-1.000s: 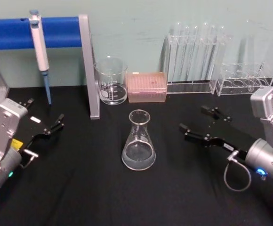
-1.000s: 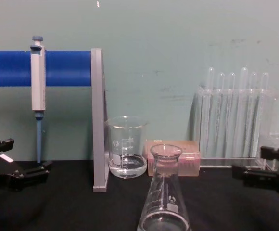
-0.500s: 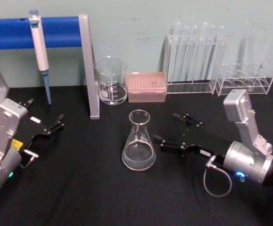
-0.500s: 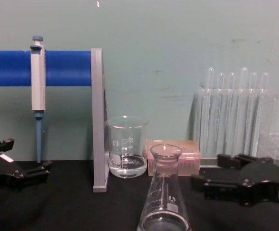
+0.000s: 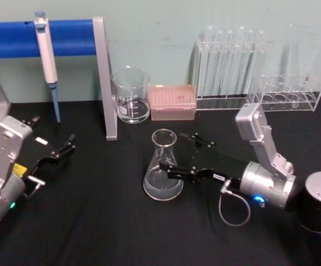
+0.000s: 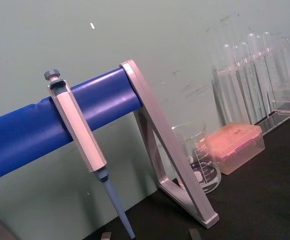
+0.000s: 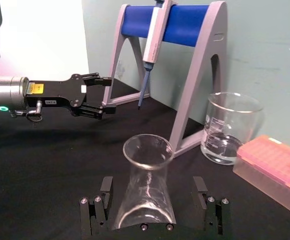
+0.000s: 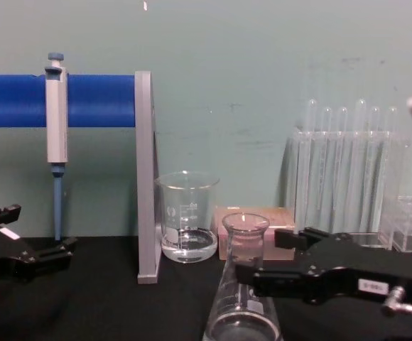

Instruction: Grasp the erlenmeyer flask with one hand, shake it three times, then place it back.

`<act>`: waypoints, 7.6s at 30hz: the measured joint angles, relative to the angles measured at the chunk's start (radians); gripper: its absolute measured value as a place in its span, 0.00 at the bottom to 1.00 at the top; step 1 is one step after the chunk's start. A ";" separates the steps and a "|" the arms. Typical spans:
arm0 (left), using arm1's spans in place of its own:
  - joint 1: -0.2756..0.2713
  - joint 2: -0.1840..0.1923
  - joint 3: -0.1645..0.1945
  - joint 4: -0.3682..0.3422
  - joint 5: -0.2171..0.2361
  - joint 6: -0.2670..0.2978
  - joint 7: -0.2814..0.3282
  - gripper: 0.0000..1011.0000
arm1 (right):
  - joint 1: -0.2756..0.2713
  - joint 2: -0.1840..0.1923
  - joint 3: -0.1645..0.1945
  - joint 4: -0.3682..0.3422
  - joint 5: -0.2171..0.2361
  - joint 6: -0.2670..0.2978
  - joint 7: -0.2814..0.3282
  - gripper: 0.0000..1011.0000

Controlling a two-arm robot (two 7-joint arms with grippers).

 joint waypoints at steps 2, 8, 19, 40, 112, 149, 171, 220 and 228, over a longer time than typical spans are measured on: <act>0.000 0.000 0.000 0.000 0.000 0.000 0.000 0.99 | 0.012 -0.013 -0.008 0.017 -0.006 -0.003 0.005 0.99; 0.000 0.000 0.000 0.000 0.000 0.000 0.000 0.99 | 0.036 -0.042 -0.021 0.055 -0.016 -0.012 0.012 0.99; 0.000 0.000 0.000 0.000 0.000 0.000 0.000 0.99 | 0.059 -0.075 -0.027 0.095 -0.036 -0.030 0.005 0.99; 0.000 0.000 0.000 0.000 0.000 0.000 0.000 0.99 | 0.072 -0.106 -0.022 0.120 -0.058 -0.042 -0.008 0.99; 0.000 0.000 0.000 0.000 0.000 0.000 0.000 0.99 | -0.002 -0.040 0.080 -0.211 -0.029 0.071 -0.142 0.44; 0.000 0.000 0.000 0.000 0.000 0.000 0.000 0.99 | -0.011 -0.039 0.106 -0.259 -0.016 0.097 -0.173 0.44; 0.000 0.000 0.000 0.000 0.000 0.000 0.000 0.99 | -0.012 -0.043 0.092 -0.252 -0.010 0.101 -0.161 0.44; 0.000 0.000 0.000 0.000 0.000 0.000 0.000 0.99 | 0.011 0.026 -0.125 -0.324 0.112 0.090 0.023 0.44; 0.000 0.000 0.000 0.000 0.000 0.000 0.000 0.99 | 0.021 0.011 -0.087 -0.284 0.090 0.075 -0.046 0.44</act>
